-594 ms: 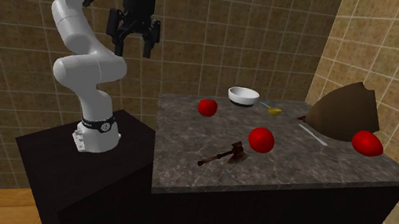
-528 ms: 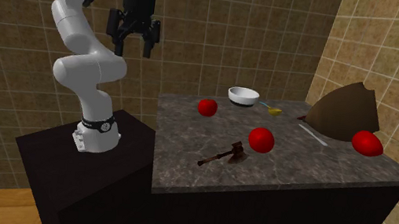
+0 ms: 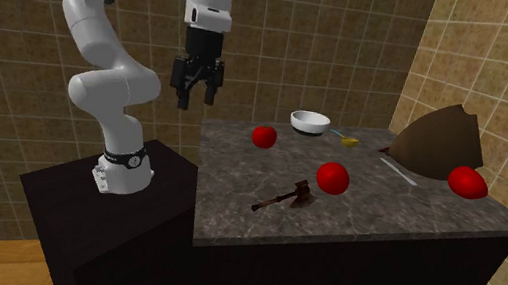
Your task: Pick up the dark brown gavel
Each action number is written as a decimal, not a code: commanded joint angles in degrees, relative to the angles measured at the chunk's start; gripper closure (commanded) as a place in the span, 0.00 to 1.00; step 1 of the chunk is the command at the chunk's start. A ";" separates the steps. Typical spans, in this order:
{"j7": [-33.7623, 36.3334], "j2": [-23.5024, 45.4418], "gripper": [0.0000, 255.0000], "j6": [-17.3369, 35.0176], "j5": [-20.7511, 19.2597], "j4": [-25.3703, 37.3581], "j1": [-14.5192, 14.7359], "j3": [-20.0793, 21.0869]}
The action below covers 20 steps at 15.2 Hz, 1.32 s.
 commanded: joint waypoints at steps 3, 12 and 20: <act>-0.52 5.55 0.00 7.80 0.98 -1.93 1.83 1.33; -1.29 19.84 0.00 24.39 2.21 -3.78 5.55 5.07; -0.70 35.27 0.00 37.37 0.39 -1.05 8.00 8.82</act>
